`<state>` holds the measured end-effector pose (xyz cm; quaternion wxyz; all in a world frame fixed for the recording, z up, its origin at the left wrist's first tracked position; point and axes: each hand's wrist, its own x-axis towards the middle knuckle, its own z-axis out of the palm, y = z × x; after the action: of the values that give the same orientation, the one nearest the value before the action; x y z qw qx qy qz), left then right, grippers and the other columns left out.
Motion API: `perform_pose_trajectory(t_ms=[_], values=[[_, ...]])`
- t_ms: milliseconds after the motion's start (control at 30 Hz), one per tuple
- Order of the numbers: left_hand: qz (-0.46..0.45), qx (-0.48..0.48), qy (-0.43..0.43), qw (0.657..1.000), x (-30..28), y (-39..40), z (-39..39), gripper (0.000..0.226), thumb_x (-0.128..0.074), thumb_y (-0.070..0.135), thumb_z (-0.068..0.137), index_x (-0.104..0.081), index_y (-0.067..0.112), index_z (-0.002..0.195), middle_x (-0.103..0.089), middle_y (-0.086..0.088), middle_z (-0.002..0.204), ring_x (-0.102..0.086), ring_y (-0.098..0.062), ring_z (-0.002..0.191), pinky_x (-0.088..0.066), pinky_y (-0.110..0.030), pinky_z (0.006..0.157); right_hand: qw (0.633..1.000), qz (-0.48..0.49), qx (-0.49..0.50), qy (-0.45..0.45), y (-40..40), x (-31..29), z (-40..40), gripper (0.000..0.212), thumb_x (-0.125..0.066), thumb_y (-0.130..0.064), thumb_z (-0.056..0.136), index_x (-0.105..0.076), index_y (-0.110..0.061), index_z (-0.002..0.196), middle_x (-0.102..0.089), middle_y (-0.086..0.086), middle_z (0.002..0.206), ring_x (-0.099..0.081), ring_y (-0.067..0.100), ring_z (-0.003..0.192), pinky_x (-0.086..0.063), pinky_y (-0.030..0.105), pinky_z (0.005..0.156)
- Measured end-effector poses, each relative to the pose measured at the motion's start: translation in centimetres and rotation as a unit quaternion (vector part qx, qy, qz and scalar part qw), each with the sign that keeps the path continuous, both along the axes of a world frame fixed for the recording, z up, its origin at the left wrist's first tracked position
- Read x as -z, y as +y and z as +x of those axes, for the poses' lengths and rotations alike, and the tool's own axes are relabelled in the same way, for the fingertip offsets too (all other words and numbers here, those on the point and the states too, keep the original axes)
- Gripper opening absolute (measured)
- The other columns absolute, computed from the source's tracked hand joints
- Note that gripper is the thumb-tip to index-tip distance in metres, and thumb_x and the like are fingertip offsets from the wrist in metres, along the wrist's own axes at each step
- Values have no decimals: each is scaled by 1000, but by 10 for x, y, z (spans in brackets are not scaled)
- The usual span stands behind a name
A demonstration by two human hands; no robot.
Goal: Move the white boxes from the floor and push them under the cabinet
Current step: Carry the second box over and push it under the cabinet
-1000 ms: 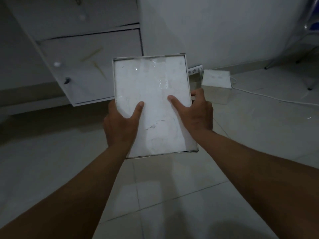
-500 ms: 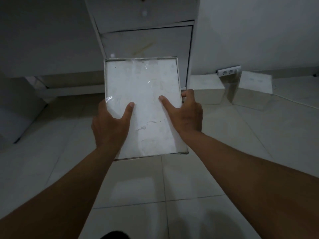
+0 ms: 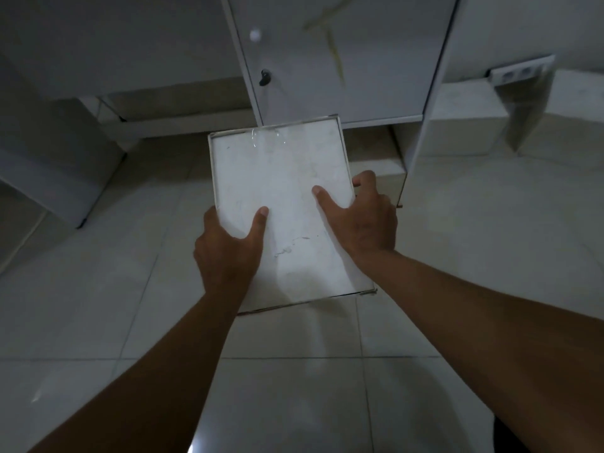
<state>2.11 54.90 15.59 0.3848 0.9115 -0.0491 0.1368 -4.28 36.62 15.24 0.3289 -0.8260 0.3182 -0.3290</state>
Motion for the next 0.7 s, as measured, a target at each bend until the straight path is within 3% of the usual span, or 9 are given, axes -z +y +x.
perform_pose_trajectory(t_ms=[133, 367, 533, 700], values=[[13, 10, 22, 1000, 33, 24, 21, 84, -55, 79, 74, -49, 14, 128, -63, -7, 119, -61, -33, 107, -49, -40, 89, 1000, 17, 9, 23, 25, 33, 16, 59, -62, -71, 75, -46, -20, 103, -58, 3, 76, -57, 29, 71, -42, 32, 64], [1, 33, 73, 997, 89, 48, 57, 84, -60, 75, 74, -46, 15, 130, -62, -9, 120, -60, -34, 109, -48, -39, 89, 996, 38, 46, 67, 64, 90, 43, 64, -60, -70, 77, -45, -21, 114, -48, 0, 80, -60, 33, 80, -40, 33, 69], [0, 55, 127, 990, 123, 49, 63, 84, -62, 74, 73, -47, 14, 131, -63, -11, 121, -58, -36, 111, -47, -41, 93, 990, 39, 75, 113, 69, 121, 45, 66, -58, -68, 81, -45, -18, 122, -63, 11, 95, -60, 35, 88, -37, 33, 71], [7, 60, 189, 980, 153, 44, 60, 88, -60, 74, 74, -43, 13, 136, -60, -13, 124, -57, -37, 113, -47, -44, 95, 983, 25, 102, 149, 69, 140, 48, 62, -57, -61, 84, -47, -16, 125, -65, 15, 101, -61, 37, 91, -36, 34, 72]])
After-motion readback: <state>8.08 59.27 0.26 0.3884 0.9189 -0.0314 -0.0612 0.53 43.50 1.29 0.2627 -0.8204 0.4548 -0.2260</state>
